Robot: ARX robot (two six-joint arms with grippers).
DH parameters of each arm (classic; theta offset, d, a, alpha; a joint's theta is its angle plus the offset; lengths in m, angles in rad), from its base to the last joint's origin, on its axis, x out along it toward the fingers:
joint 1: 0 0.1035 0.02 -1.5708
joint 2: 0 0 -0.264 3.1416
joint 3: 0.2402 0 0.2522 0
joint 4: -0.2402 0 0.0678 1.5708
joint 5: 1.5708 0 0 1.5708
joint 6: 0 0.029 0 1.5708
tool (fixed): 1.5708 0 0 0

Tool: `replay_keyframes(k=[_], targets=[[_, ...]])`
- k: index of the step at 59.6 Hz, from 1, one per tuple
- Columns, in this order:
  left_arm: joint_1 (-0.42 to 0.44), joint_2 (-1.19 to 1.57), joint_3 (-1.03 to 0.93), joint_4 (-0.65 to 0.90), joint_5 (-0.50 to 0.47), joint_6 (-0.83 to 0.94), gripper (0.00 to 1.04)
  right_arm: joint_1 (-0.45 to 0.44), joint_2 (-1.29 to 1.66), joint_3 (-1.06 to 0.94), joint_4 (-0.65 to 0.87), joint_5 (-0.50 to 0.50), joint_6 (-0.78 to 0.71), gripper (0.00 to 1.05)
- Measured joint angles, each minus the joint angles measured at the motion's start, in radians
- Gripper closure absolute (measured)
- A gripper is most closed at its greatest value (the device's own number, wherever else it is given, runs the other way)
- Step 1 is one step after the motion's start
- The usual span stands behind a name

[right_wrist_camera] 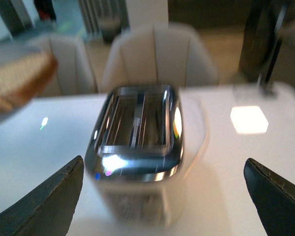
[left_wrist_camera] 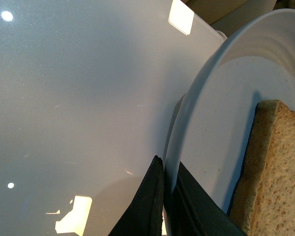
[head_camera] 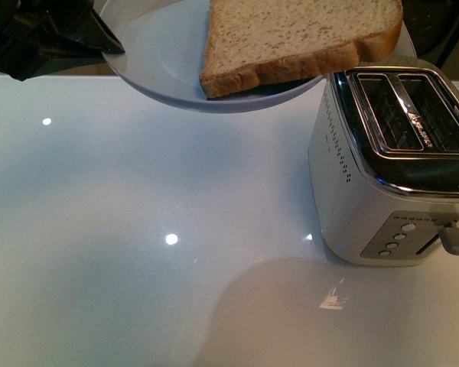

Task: Left arm holds plate, right arm toasts bread

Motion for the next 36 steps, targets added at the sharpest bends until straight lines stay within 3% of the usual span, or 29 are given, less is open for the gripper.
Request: replay_keyframes(k=[14, 28, 36], targets=[[-0.004, -0.001, 0.0, 0.0, 0.002, -0.008, 1.02, 0.063, 0.338, 0.132, 0.23, -0.112, 0.174, 0.09], [-0.007, -0.001, 0.0, -0.001, 0.003, -0.009, 1.02, 0.112, 0.71, 0.26, 0.532, -0.288, 0.366, 0.09], [-0.007, -0.001, 0.0, -0.004, 0.003, -0.011, 1.02, 0.137, 0.877, 0.311, 0.647, -0.313, 0.429, 0.09]])
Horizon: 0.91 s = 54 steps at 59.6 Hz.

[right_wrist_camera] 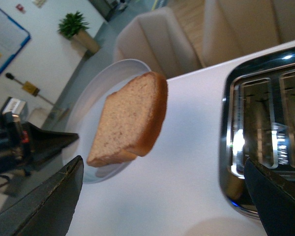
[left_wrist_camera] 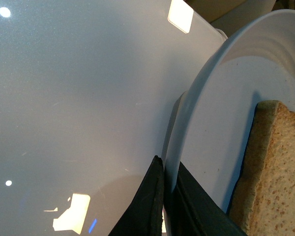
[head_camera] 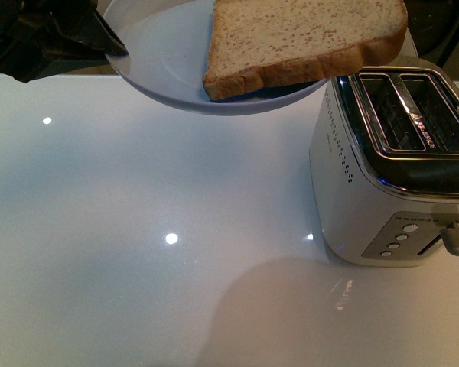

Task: Left arm holds plate, right arm toasts bread

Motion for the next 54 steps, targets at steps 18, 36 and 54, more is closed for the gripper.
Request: replay_keyframes(k=[18, 36, 54], targets=[[-0.001, 0.0, 0.0, -0.003, 0.017, -0.007, 1.02, 0.069, 0.272, 0.093, 0.085, -0.03, 0.039, 0.09], [-0.002, 0.0, 0.0, -0.003, 0.022, -0.008, 1.02, 0.101, 0.346, 0.126, 0.116, -0.023, 0.066, 0.33], [-0.004, 0.0, 0.0, -0.003, 0.023, -0.008, 1.02, 0.097, 0.344, 0.128, 0.121, -0.038, 0.082, 0.8]])
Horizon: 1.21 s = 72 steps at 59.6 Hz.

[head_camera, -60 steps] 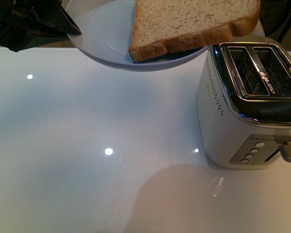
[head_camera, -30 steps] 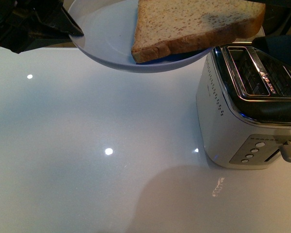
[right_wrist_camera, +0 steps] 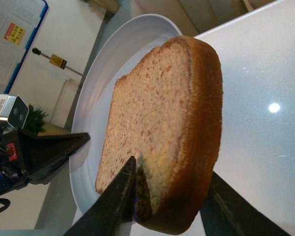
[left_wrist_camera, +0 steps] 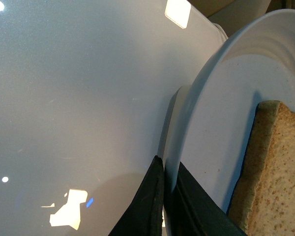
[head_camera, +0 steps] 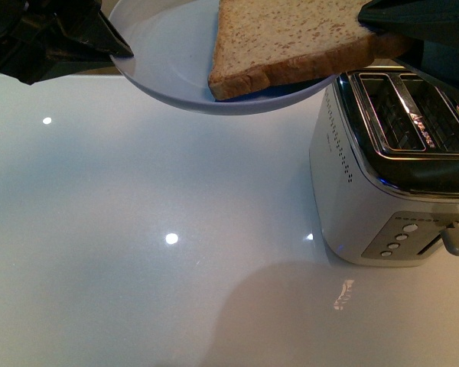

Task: Left arm holds plate, right arm toasts bread

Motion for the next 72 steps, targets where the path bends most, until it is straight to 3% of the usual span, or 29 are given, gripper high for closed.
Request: replay_keyframes(k=[11, 28, 33, 54, 72], targets=[[-0.002, 0.0, 0.0, 0.0, 0.0, -0.003, 1.02, -0.039, -0.053, 0.006, -0.028, 0.003, -0.005, 1.01], [-0.003, 0.0, 0.0, 0.0, 0.0, -0.011, 1.02, -0.204, -0.237, 0.148, -0.23, 0.093, -0.208, 1.01], [-0.003, 0.0, 0.0, 0.0, -0.001, -0.012, 1.02, -0.224, -0.256, 0.216, -0.315, 0.172, -0.338, 1.01], [-0.01, 0.0, -0.006, 0.007, -0.001, -0.014, 1.02, -0.131, -0.177, 0.235, -0.379, 0.373, -0.899, 1.01], [-0.01, 0.0, -0.008, 0.012, 0.0, -0.014, 1.02, -0.087, -0.111, 0.187, -0.412, 0.443, -0.954, 1.01]])
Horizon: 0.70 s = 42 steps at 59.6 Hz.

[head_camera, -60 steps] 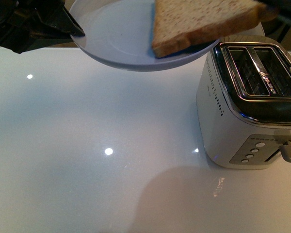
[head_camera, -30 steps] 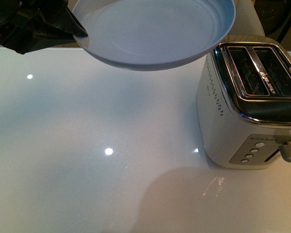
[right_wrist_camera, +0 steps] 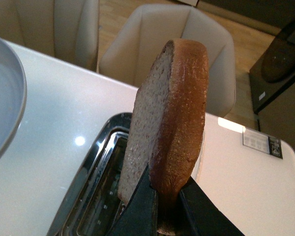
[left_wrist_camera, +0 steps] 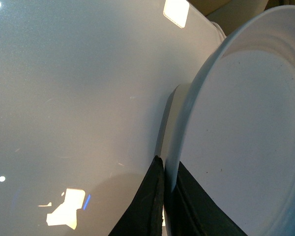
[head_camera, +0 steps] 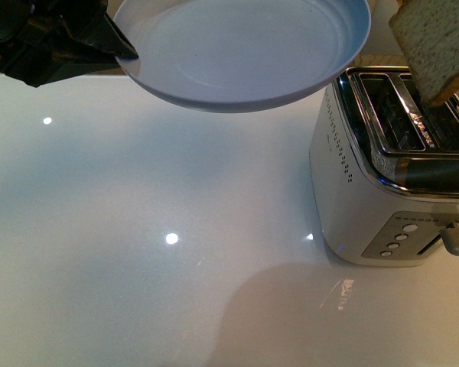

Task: Left arm holds plate, right arm toasts bread

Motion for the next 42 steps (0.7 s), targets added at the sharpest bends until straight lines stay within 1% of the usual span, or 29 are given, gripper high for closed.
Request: replay_keyframes(k=[15, 28, 42], targets=[[0.0, 0.0, -0.002, 0.002, 0.0, 0.0, 1.02, 0.022, 0.062, 0.076, -0.108, 0.048, 0.029, 1.01], [0.0, 0.0, -0.002, 0.002, 0.0, 0.0, 1.02, 0.04, 0.085, 0.133, -0.14, 0.093, 0.069, 1.01], [0.0, 0.0, -0.003, 0.003, 0.001, 0.0, 1.02, 0.067, 0.117, 0.137, -0.147, 0.122, 0.104, 1.01]])
